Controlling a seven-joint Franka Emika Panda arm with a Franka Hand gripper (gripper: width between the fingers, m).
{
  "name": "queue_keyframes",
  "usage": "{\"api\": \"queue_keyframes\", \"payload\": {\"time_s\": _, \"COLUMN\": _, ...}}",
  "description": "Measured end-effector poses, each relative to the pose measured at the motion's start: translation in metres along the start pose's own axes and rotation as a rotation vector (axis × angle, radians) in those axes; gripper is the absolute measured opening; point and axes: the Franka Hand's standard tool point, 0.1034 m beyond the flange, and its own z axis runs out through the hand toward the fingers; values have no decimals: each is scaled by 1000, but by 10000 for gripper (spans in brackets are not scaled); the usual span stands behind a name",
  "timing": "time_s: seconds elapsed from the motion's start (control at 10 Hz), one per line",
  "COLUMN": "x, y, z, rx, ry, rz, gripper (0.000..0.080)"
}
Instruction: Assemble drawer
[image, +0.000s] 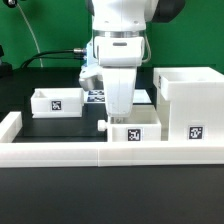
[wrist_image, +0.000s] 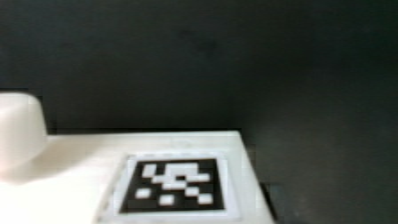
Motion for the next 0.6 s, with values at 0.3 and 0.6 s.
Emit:
{"api": "queue_keyframes", "payload": {"time_s": 0.3, "x": 0, "y": -4, "z": 2, "rx": 12, "ry": 0, "rz": 2, "gripper": 42}}
{"api": "queue_keyframes", "payload": {"time_s": 0.6, "x": 6, "y": -5, "z": 3, "rx": 14, "ry": 2, "rz": 10, "gripper": 42}}
